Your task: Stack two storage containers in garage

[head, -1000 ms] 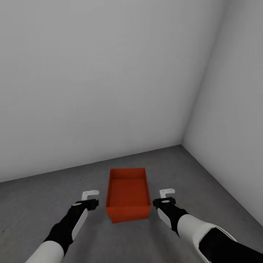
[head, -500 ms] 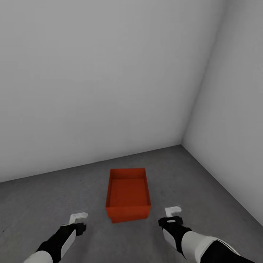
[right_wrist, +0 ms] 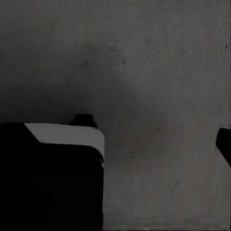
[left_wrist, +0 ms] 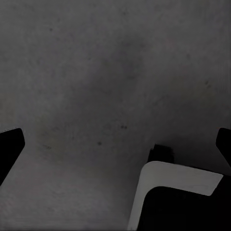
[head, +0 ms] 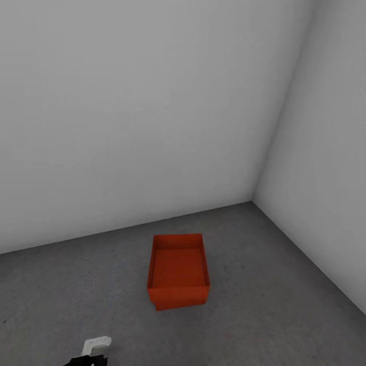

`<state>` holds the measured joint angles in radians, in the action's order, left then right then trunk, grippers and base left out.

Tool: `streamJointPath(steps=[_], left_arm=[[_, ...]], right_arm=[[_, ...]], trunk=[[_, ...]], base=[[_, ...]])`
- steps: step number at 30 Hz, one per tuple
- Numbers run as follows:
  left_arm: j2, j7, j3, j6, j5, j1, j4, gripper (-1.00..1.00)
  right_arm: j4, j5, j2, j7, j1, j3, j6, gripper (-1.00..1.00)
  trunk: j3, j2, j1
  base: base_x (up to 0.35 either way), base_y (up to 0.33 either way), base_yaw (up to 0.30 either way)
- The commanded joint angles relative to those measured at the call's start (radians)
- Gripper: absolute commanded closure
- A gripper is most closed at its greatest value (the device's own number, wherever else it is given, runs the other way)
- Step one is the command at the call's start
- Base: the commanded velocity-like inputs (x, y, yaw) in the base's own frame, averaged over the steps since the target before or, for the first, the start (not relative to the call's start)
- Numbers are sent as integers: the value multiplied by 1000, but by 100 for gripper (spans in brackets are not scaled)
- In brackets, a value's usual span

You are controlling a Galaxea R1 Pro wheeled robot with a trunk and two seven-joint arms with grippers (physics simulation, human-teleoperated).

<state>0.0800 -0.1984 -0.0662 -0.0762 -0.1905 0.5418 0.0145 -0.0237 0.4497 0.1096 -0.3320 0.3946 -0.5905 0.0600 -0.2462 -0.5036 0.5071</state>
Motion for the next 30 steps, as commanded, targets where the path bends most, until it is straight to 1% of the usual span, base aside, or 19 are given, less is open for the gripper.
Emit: streamJointPath(steps=[1,2,3,7,9,11,15,17,19,20,22,27,30], left_arm=[[-1,-2,-7,-2,-8,1,-3,-100],[-3,6,-7,1,-7,1,-6,-100],[-4,17,-7,2,-7,-1,-8,-100],[-3,72,-7,4,-9,-14,-10,-100],[-2,95,-7,4,-10,-39,-10,-100],[-1,104,-7,4,-10,-59,-11,-100],[0,110,-7,6,-9,-92,-11,-100],[0,110,-7,17,-10,-104,-11,-100],[4,111,-6,60,-10,-122,-11,-100],[6,111,-6,72,-10,-127,-11,-100],[18,111,-6,106,-11,-149,-11,-100],[27,112,-6,118,-12,-166,-11,-100],[28,113,-6,119,-12,-175,-12,-100]], right_arm=[[-2,9,1,-1,-18,-9,8,-100],[-2,9,1,0,-42,-9,10,-100],[-2,9,1,0,-54,-9,15,-100],[-2,10,1,1,-78,-9,29,-100],[-2,11,1,0,-87,-9,33,-100],[-2,12,1,0,-94,-9,37,-100],[-2,12,1,0,-114,-9,55,-100],[-2,12,1,0,-119,-9,61,-100],[-2,12,1,0,-122,-9,65,-100],[-2,12,1,0,-123,-9,65,-100],[-3,12,1,0,-124,-9,67,-100],[-4,13,1,7,-128,-9,66,-100],[-4,14,1,38,-139,-9,65,-100]], trunk=[[-1,-1,0],[-1,-1,0],[-1,-1,0],[-1,-1,0],[-1,-1,0],[0,-1,0],[5,-1,0],[7,-1,0],[10,-1,0],[12,-1,0],[15,-1,0],[23,-1,0],[27,-1,0]], base=[[0,0,0],[0,0,0],[0,0,0],[0,0,0],[0,0,0],[0,0,0],[0,0,0],[0,0,0],[0,0,0],[0,0,0],[0,0,0],[0,0,0],[0,0,0]])
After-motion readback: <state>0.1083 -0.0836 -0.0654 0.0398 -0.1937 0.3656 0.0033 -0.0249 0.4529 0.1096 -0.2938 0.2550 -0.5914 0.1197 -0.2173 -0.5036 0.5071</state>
